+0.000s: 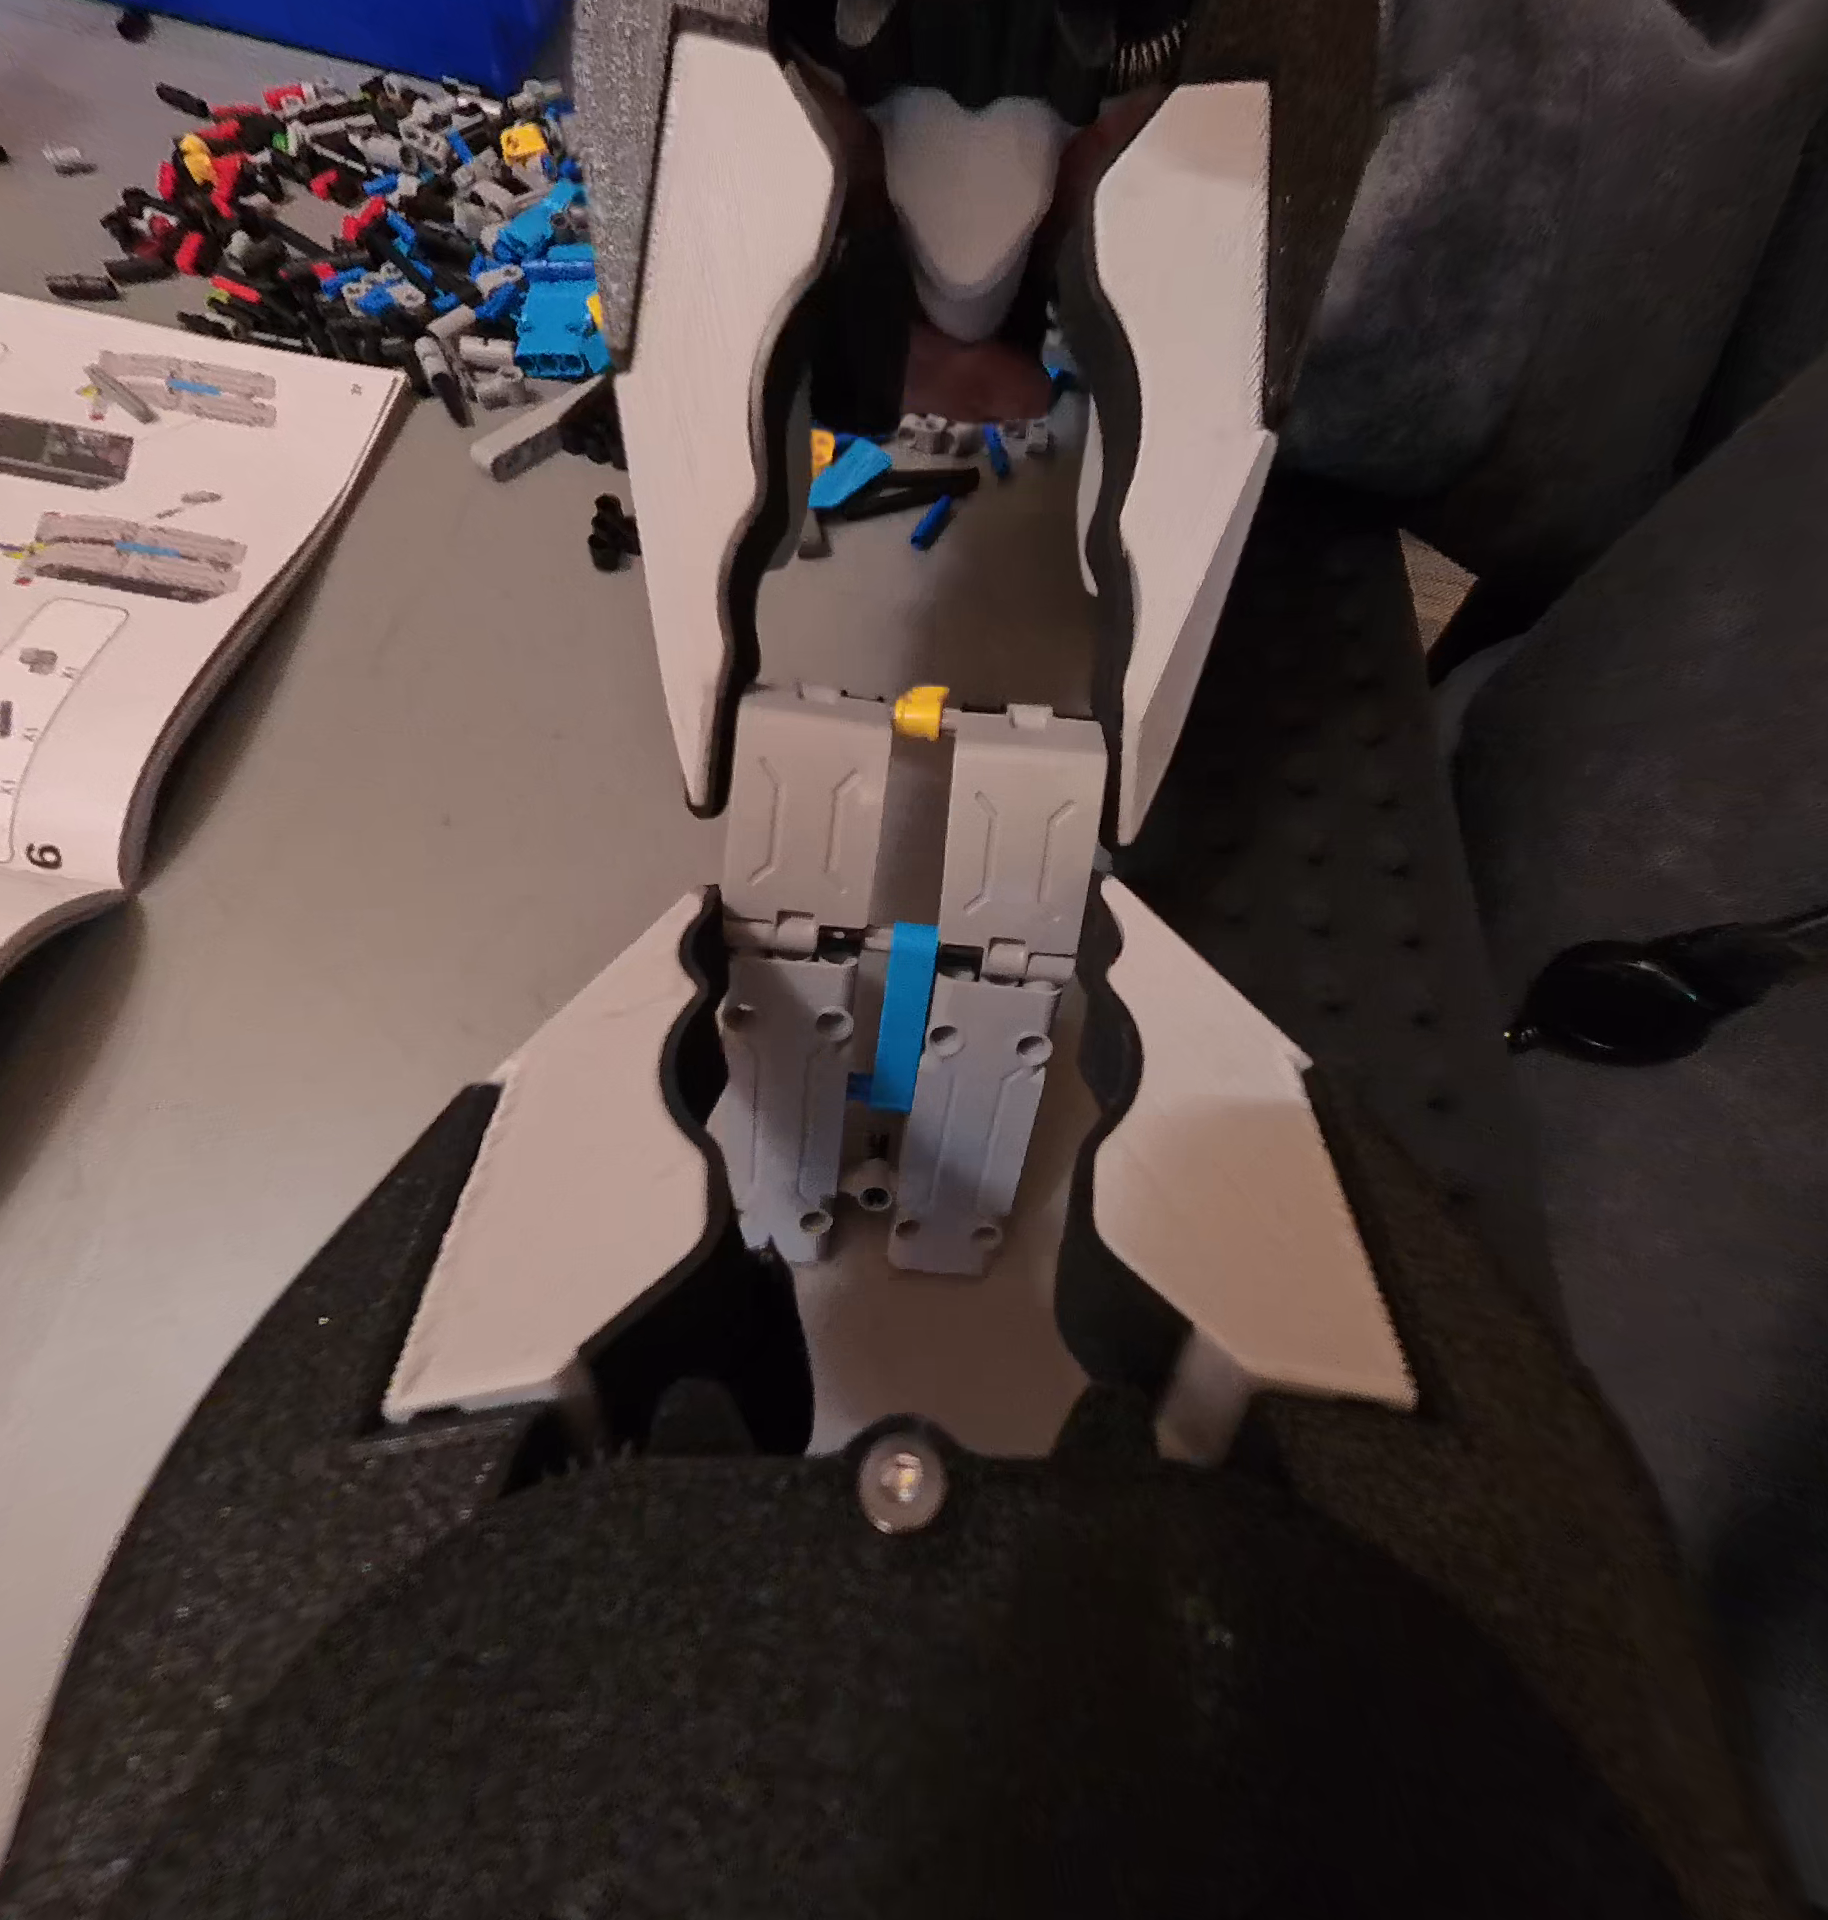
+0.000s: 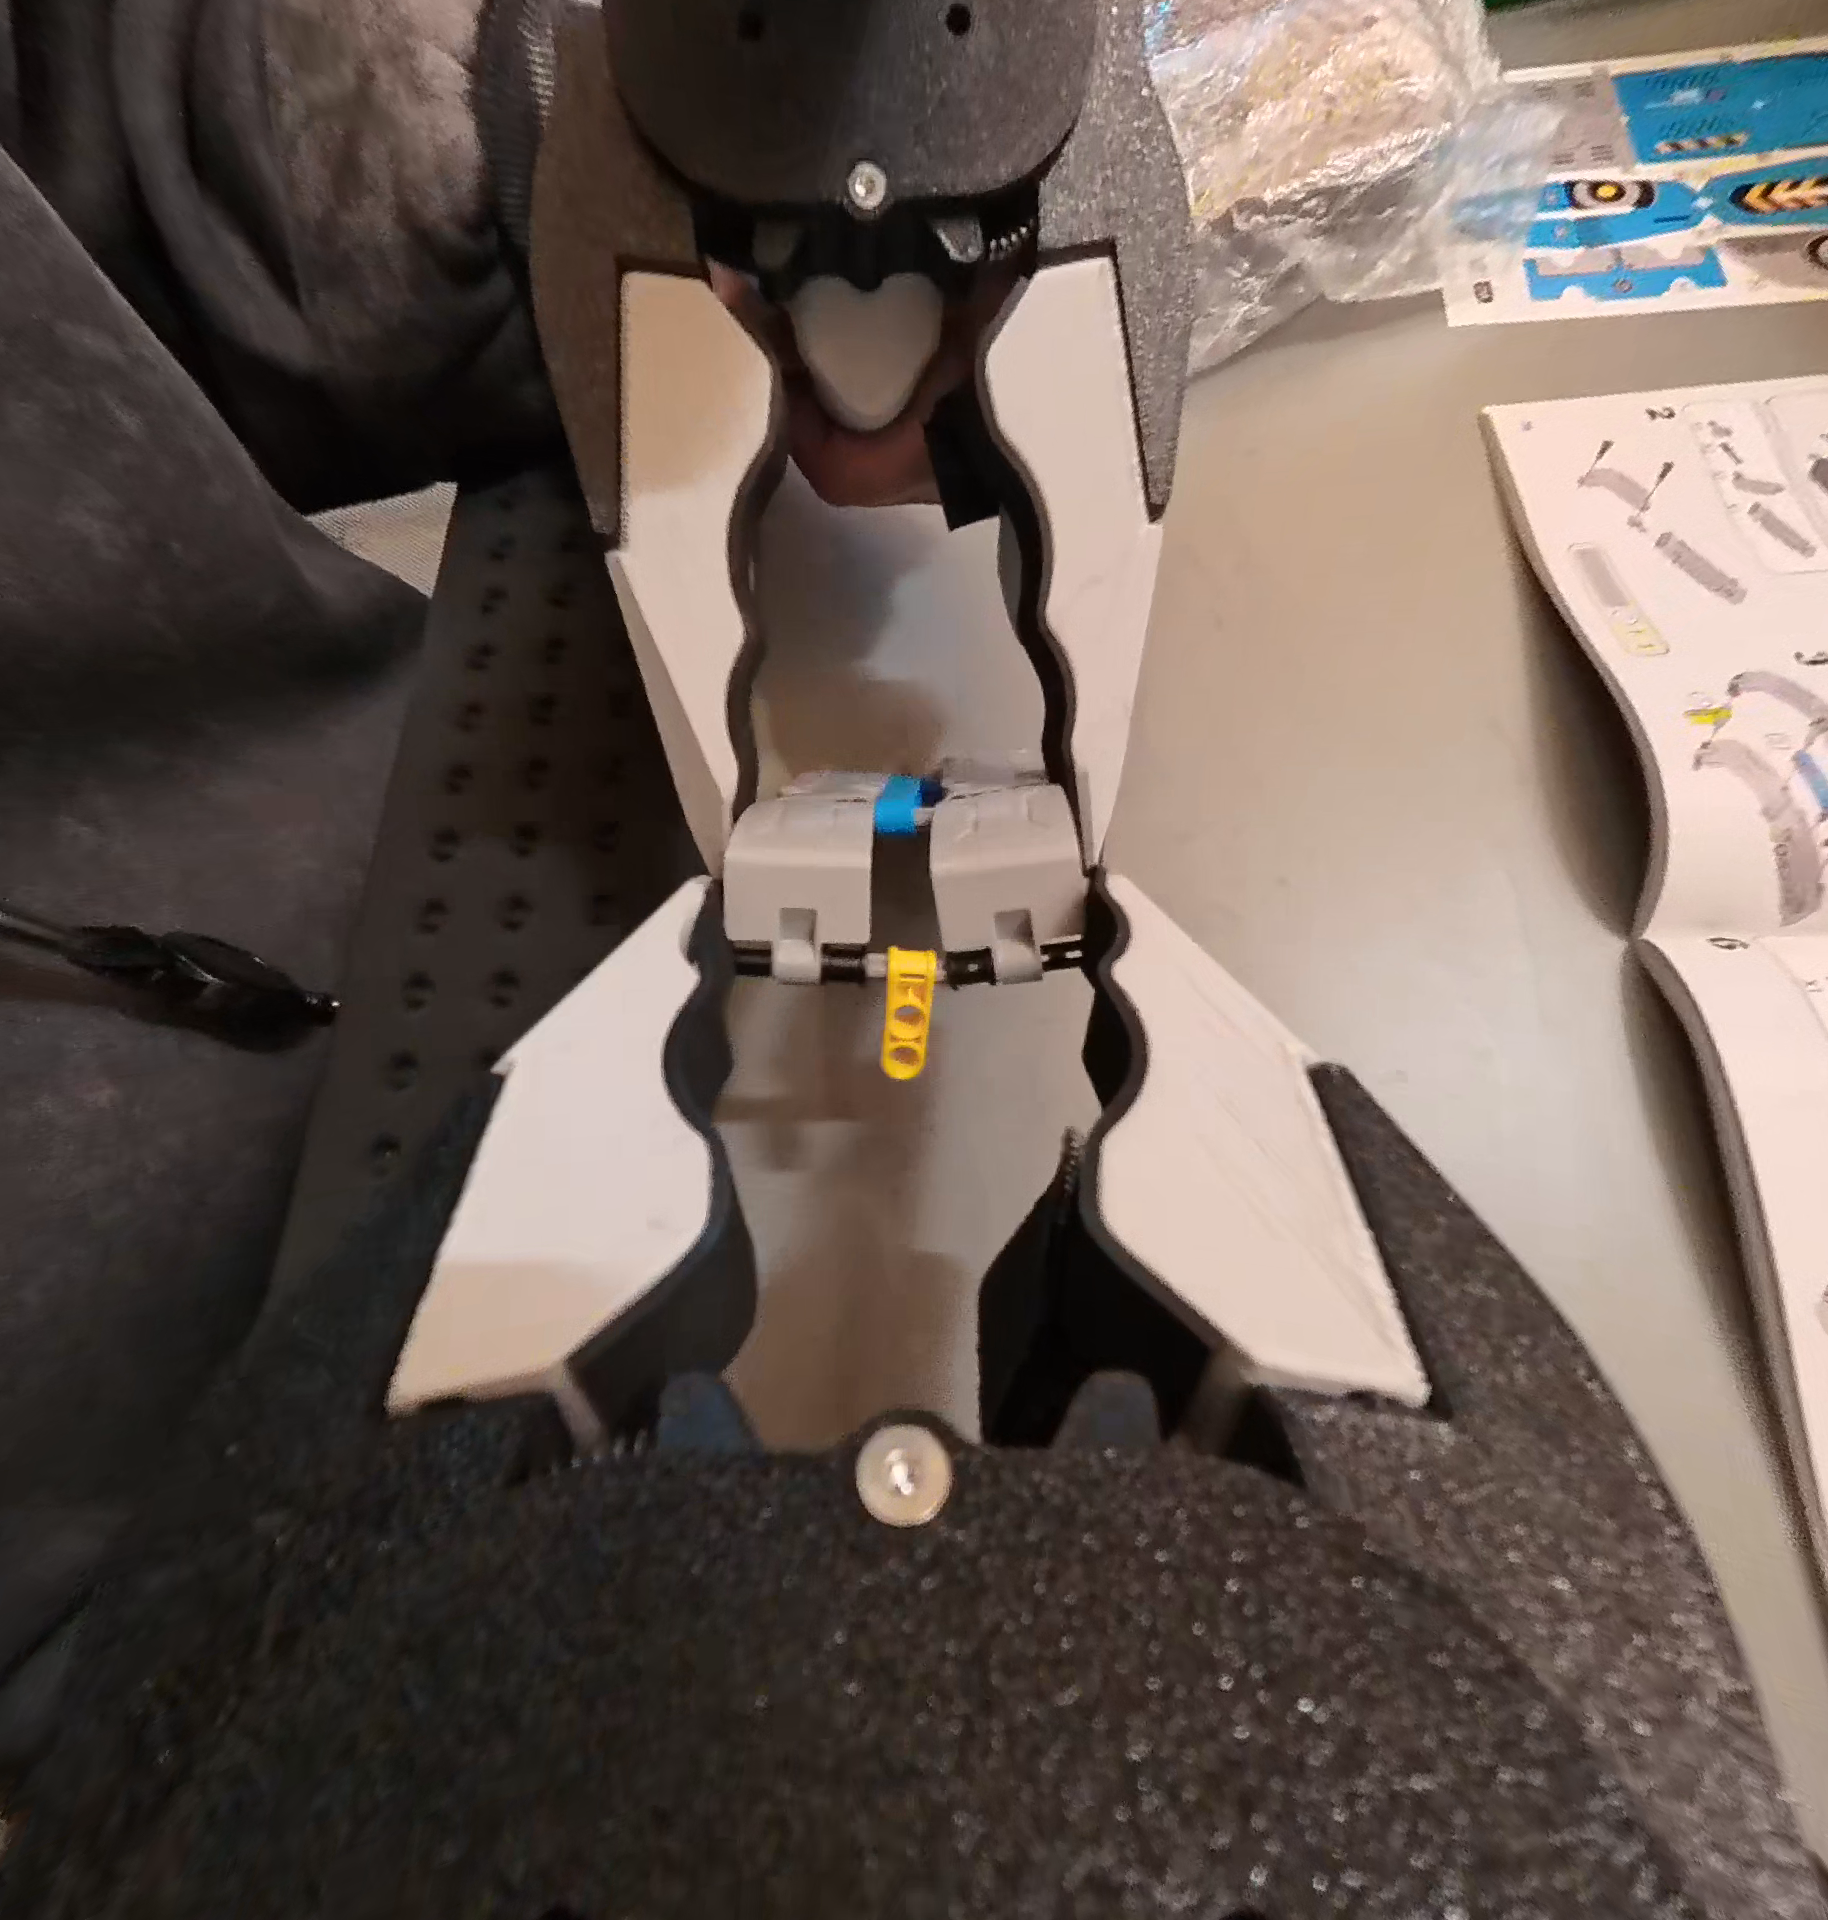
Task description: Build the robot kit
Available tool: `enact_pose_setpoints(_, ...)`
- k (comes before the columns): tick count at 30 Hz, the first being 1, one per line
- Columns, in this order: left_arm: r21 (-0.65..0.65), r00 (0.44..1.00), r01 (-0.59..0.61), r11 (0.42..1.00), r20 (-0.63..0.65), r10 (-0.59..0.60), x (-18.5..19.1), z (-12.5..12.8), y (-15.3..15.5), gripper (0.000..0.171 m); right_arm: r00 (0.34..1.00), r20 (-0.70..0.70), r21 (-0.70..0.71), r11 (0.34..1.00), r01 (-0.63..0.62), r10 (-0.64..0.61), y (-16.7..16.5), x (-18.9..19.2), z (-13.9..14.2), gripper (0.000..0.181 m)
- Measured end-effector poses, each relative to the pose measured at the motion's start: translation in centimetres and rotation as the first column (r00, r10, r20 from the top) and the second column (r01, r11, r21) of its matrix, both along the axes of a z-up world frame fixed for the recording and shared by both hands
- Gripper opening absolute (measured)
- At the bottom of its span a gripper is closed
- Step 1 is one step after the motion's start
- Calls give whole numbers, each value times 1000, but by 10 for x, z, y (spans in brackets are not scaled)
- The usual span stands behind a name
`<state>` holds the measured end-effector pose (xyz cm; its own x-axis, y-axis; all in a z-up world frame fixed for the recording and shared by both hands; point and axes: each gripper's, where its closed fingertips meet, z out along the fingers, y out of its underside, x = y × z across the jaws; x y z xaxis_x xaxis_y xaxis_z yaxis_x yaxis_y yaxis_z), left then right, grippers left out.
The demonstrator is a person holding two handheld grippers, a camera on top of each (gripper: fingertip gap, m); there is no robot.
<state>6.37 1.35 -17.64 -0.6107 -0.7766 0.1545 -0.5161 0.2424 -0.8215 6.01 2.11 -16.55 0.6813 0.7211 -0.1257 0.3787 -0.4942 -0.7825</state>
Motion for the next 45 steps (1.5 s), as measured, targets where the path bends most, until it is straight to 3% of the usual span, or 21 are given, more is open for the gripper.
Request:
enact_pose_setpoints(5,-42,1000,12,999,-1,-12,-3,-3,-1,68,1000,-19,37,999,-17,17,0,0,-1,69)
enact_pose_setpoints(12,57,997,27,998,-71,-23,-12,-33,10,69,999,-32,70,997,-26,29,-3,10,-2,69)
enact_pose_setpoints(17,91,996,43,995,-84,-35,-13,-35,10,68,999,-39,39,999,-23,25,-5,13,-8,70)
enact_pose_setpoints(25,207,992,30,978,-127,-3,-11,-47,12,68,986,164,-1,1000,-5,5,5,-4,-20,88)
enact_pose_setpoints(27,219,994,36,975,-112,-11,-11,-45,8,68,971,240,-44,999,17,-6,8,-2,-38,84)
enact_pose_setpoints(30,215,994,25,976,-106,-2,-11,-42,8,68,974,226,-127,992,11,19,1,1,-55,73)
enact_pose_setpoints(34,177,993,35,984,-118,-14,-17,-46,7,68,976,213,-131,991,-23,51,-1,-4,-53,70)
enact_pose_setpoints(36,227,992,21,974,-125,7,-21,-56,15,68,974,224,-143,990,-7,39,-1,1,-58,70)
enact_pose_setpoints(45,193,994,29,981,-113,-7,-20,-54,14,65,976,216,-184,983,22,19,-4,3,-66,68)
